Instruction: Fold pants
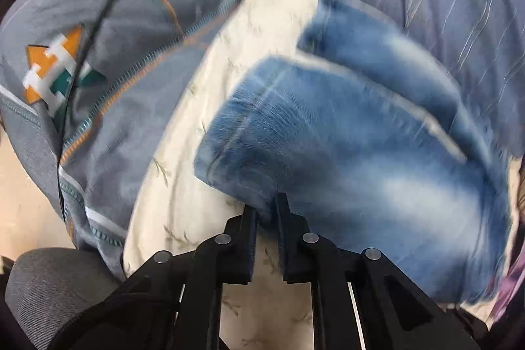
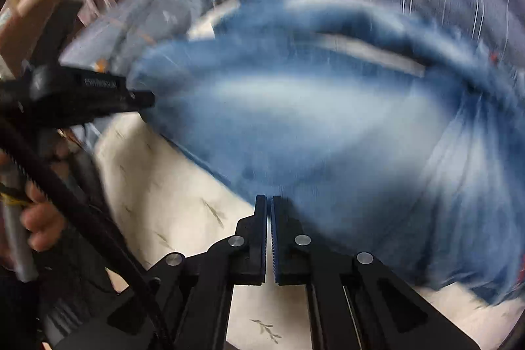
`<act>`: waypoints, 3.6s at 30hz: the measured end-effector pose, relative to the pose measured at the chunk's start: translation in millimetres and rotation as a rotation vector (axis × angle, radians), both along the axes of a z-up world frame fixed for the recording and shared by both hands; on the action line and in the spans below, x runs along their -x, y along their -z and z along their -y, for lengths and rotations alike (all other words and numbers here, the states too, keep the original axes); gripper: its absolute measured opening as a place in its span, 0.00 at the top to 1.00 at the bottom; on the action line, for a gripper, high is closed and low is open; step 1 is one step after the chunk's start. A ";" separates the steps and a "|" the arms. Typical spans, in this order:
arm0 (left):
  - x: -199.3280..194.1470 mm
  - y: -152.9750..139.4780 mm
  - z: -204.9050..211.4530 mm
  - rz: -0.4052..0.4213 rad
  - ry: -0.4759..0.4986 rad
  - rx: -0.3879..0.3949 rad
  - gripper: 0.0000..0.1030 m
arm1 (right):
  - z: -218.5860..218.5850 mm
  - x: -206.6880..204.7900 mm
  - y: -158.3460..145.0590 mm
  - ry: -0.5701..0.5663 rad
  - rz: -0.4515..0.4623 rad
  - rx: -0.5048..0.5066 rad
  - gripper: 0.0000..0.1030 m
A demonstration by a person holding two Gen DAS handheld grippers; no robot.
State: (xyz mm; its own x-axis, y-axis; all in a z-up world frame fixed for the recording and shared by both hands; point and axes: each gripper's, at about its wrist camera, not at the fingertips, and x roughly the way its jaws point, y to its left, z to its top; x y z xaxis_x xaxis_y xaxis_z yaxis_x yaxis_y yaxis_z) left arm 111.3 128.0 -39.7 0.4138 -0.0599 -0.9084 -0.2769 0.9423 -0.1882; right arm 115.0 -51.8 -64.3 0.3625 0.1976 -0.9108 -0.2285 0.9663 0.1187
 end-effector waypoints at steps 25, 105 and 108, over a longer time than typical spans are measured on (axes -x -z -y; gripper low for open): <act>-117.0 -105.2 218.7 0.417 0.533 -0.027 0.24 | 324.3 -104.6 -129.6 0.570 0.257 -0.130 0.07; -67.2 -32.1 260.2 0.051 0.395 0.329 0.93 | 313.8 67.2 -80.4 0.786 0.273 -0.270 0.90; -38.0 -55.3 261.6 0.118 0.462 0.348 0.92 | 313.7 81.7 -100.8 0.773 0.353 -0.220 0.90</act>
